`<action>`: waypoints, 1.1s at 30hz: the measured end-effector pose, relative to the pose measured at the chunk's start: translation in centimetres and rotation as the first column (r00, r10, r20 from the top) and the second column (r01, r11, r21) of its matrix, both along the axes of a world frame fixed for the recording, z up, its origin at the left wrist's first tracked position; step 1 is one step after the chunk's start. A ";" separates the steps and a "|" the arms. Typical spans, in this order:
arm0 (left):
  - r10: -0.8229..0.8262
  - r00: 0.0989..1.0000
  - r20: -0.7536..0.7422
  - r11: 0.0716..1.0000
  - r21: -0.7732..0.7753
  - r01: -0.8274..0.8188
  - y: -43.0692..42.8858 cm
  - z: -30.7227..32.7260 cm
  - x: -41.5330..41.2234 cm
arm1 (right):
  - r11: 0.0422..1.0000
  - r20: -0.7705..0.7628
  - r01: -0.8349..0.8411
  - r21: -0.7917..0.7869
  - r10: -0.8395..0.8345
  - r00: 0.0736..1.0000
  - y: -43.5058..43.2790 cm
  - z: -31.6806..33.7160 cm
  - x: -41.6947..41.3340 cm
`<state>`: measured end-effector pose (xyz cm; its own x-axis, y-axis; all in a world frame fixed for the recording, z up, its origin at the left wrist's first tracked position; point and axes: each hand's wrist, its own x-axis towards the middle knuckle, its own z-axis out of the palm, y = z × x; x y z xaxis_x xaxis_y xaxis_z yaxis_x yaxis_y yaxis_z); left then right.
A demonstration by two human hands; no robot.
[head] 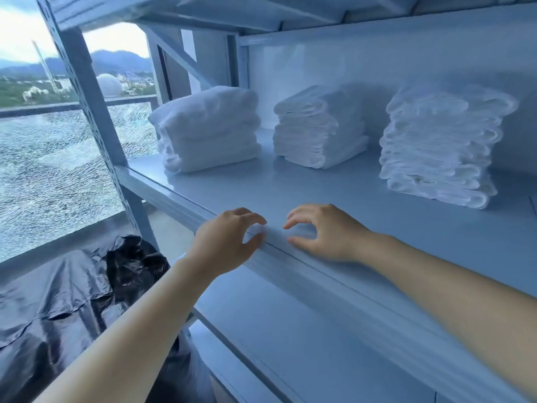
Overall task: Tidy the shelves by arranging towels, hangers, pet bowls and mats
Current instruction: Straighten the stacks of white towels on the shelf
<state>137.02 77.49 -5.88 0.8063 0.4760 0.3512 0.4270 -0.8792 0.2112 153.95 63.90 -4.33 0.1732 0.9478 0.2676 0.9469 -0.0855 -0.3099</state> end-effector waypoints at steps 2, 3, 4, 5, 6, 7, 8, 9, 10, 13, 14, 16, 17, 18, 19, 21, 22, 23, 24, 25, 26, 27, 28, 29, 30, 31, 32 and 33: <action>-0.006 1.000 -0.008 0.999 -0.040 0.006 1.8 -0.4 0.8 | 1.000 0.016 -0.012 -0.008 0.012 1.000 2.2 -0.4 0.8; -0.006 1.000 -0.007 0.999 -0.054 0.006 2.5 -0.6 1.2 | 1.000 0.014 -0.015 -0.011 0.015 1.000 3.1 -0.5 1.3; -0.005 1.000 -0.006 0.998 -0.063 0.004 3.3 -0.6 1.5 | 1.000 0.006 -0.019 -0.013 0.019 1.000 4.0 -0.7 1.7; -0.005 1.000 -0.007 0.997 -0.072 0.005 4.0 -0.7 1.9 | 1.000 -0.001 -0.025 -0.013 0.025 1.000 4.8 -0.8 2.2; -0.006 1.000 -0.014 0.997 -0.081 0.004 4.8 -0.6 2.2 | 0.999 -0.001 -0.032 -0.018 0.032 0.999 5.6 -0.9 2.7; 0.001 1.000 -0.025 0.996 -0.088 -0.003 5.5 -0.4 2.6 | 0.999 0.000 -0.039 -0.025 0.039 0.999 6.2 -1.0 3.2; 0.015 0.999 -0.038 0.996 -0.087 -0.018 6.4 -0.2 2.9 | 0.998 0.003 -0.047 -0.031 0.047 0.999 6.8 -1.0 3.7; 0.032 0.998 -0.048 0.996 -0.080 -0.036 7.2 0.0 3.2 | 0.998 0.007 -0.053 -0.034 0.054 0.999 7.5 -1.0 4.2; 0.049 0.997 -0.054 0.996 -0.072 -0.053 8.1 0.1 3.5 | 0.998 0.015 -0.058 -0.035 0.059 0.998 8.1 -1.0 4.7; 0.083 0.996 -0.044 0.996 -0.040 -0.085 10.1 0.3 3.9 | 0.997 0.034 -0.066 -0.038 0.068 0.997 9.9 -1.0 6.2; 0.092 0.995 -0.035 0.995 -0.029 -0.093 10.7 0.3 4.0 | 0.997 0.028 -0.070 -0.033 0.071 0.997 10.5 -0.9 6.6; 0.114 0.993 -0.008 0.993 -0.012 -0.114 11.9 0.5 4.1 | 0.997 -0.002 -0.081 -0.003 0.081 0.997 12.0 -0.8 7.1; 0.127 0.992 0.009 0.992 -0.006 -0.127 12.5 0.6 4.1 | 0.996 -0.021 -0.088 0.020 0.088 0.996 12.8 -0.7 7.2; 0.141 0.990 0.027 0.990 0.001 -0.141 13.2 0.7 4.1 | 0.995 -0.041 -0.094 0.045 0.096 0.995 13.6 -0.7 7.1; 0.156 0.986 0.049 0.988 0.010 -0.157 14.0 0.7 4.1 | 0.993 -0.058 -0.100 0.069 0.104 0.993 14.5 -0.7 7.0; 0.195 0.976 0.097 0.980 0.029 -0.198 15.5 0.9 4.1 | 0.988 -0.071 -0.112 0.106 0.120 0.990 16.3 -0.6 6.8; 0.212 0.970 0.122 0.975 0.047 -0.219 16.3 0.9 4.0 | 0.986 -0.070 -0.119 0.117 0.128 0.989 17.2 -0.6 6.8; 0.220 0.964 0.147 0.969 0.080 -0.233 16.9 1.1 3.8 | 0.984 -0.064 -0.123 0.126 0.132 0.989 18.0 -0.5 6.8; 0.214 0.962 0.169 0.963 0.130 -0.237 17.6 1.2 3.7 | 0.983 -0.053 -0.126 0.133 0.134 0.990 18.8 -0.4 6.9; 0.200 0.962 0.184 0.953 0.191 -0.235 18.2 1.3 3.5 | 0.982 -0.041 -0.128 0.140 0.135 0.990 19.5 -0.2 7.0; 0.185 0.964 0.190 0.943 0.241 -0.229 18.8 1.4 3.4 | 0.980 -0.030 -0.130 0.150 0.136 0.990 20.1 0.0 7.1; 0.174 0.967 0.187 0.936 0.273 -0.222 19.4 1.6 3.3 | 0.978 -0.020 -0.133 0.164 0.138 0.990 20.8 0.2 7.3; 0.165 0.970 0.181 0.933 0.290 -0.213 20.0 1.7 3.3 | 0.974 -0.006 -0.134 0.180 0.138 0.990 21.3 0.4 7.5; 0.160 0.972 0.174 0.932 0.298 -0.207 20.6 1.7 3.3 | 0.972 0.014 -0.135 0.194 0.135 0.991 21.9 0.6 7.7; 0.161 0.973 0.166 0.933 0.296 -0.205 21.1 1.7 3.3 | 0.970 0.036 -0.134 0.201 0.129 0.991 22.5 0.7 7.9; 0.164 0.974 0.159 0.934 0.292 -0.205 21.7 1.6 3.4 | 0.970 0.057 -0.130 0.205 0.120 0.991 23.1 0.8 8.1; 0.168 0.973 0.155 0.935 0.289 -0.208 22.3 1.5 3.5 | 0.970 0.075 -0.123 0.210 0.110 0.991 23.7 0.8 8.2; 0.173 0.973 0.154 0.933 0.290 -0.212 22.7 1.4 3.7 | 0.969 0.090 -0.113 0.218 0.095 0.991 24.3 0.7 8.4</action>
<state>140.69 100.21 -4.45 0.6509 0.4731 0.5938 0.5816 -0.8134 0.0106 162.31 88.16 -3.62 0.0470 0.8748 0.4822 0.9689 0.0775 -0.2349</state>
